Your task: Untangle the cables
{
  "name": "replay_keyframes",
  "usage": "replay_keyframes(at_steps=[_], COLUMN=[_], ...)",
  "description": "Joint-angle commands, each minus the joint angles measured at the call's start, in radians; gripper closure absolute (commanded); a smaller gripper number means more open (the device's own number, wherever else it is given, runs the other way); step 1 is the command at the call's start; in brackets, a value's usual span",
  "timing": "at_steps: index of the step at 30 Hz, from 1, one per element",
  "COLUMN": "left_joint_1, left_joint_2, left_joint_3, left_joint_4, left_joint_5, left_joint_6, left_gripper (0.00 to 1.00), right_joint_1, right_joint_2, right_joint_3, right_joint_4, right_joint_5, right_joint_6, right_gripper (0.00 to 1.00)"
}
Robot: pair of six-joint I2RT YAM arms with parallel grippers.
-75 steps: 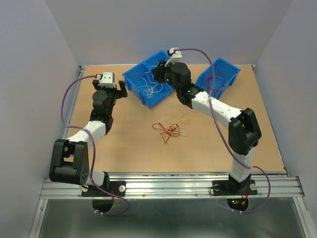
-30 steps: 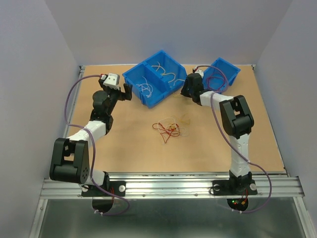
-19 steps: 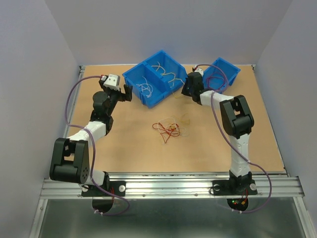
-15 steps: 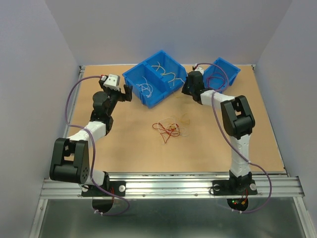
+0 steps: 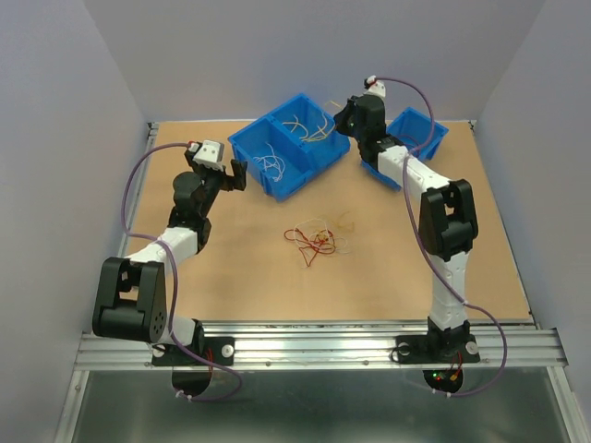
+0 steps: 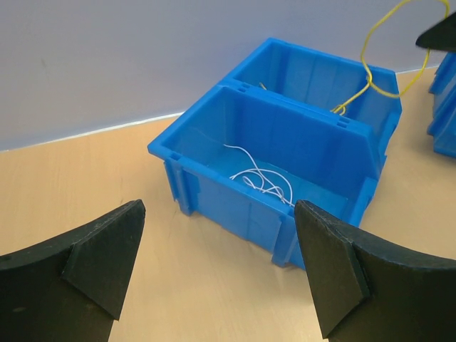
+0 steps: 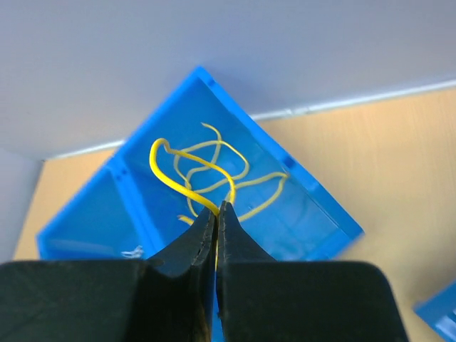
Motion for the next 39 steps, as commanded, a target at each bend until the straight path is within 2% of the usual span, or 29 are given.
replay_keyframes(at_steps=[1, 9, 11, 12, 13, 14, 15, 16, 17, 21, 26, 29, 32, 36, 37, 39], left_joint_1=[0.000, 0.000, 0.000, 0.000, 0.000, 0.000, 0.000, 0.000, 0.000, 0.000, 0.000, 0.000, 0.000, 0.000, -0.002, -0.017], left_joint_2=[-0.051, -0.058, -0.058, -0.058, -0.058, -0.061, -0.061, -0.063, -0.063, -0.061, -0.069, -0.115, -0.181, -0.221, -0.215, -0.201], left_joint_3=[-0.009, -0.014, -0.015, -0.015, -0.015, -0.015, -0.014, -0.015, -0.014, -0.014, 0.011, 0.022, 0.023, -0.036, -0.037, -0.015], left_joint_4=[0.075, 0.077, 0.077, 0.077, 0.077, 0.077, 0.078, 0.077, 0.078, 0.078, 0.040, 0.009, -0.038, 0.024, 0.025, -0.018], left_joint_5=[0.013, 0.019, 0.018, 0.019, 0.018, 0.016, 0.012, 0.010, 0.007, -0.001, 0.016, -0.047, -0.011, 0.180, 0.278, 0.323], left_joint_6=[0.015, 0.012, 0.012, 0.012, 0.014, 0.014, 0.014, 0.014, 0.014, 0.001, -0.034, -0.127, -0.103, -0.034, -0.023, 0.010], left_gripper=[0.03, 0.03, 0.03, 0.03, 0.03, 0.03, 0.03, 0.03, 0.03, 0.02, 0.01, 0.01, 0.01, 0.01, 0.01, 0.01], right_joint_1=[0.002, 0.004, 0.004, 0.004, 0.006, 0.009, 0.013, 0.021, 0.041, 0.056, 0.056, 0.058, 0.056, 0.056, 0.056, 0.058], right_joint_2=[0.008, 0.062, 0.123, 0.148, 0.180, 0.255, 0.305, 0.339, 0.358, 0.225, 0.049, -0.082, -0.204, -0.319, -0.338, -0.396], right_joint_3=[0.108, 0.168, 0.223, 0.254, 0.290, 0.441, 0.529, 0.594, 0.631, 0.500, 0.267, 0.155, -0.054, -0.209, -0.232, -0.287], right_joint_4=[0.036, 0.036, 0.033, 0.030, 0.001, -0.047, -0.114, -0.244, -0.268, -0.251, -0.234, -0.220, -0.168, -0.141, -0.136, -0.136], right_joint_5=[-0.036, -0.063, -0.077, -0.085, -0.097, -0.137, -0.140, -0.133, -0.113, 0.011, 0.078, 0.085, 0.046, -0.006, -0.025, -0.085], right_joint_6=[0.027, 0.036, 0.029, 0.027, 0.018, 0.004, -0.013, -0.058, -0.080, -0.114, -0.134, -0.116, -0.084, -0.050, -0.047, -0.047], right_gripper=[0.99, 0.99, 0.97, 0.92, 0.61, 0.42, 0.31, 0.27, 0.24, 0.26, 0.32, 0.34, 0.35, 0.35, 0.35, 0.35])
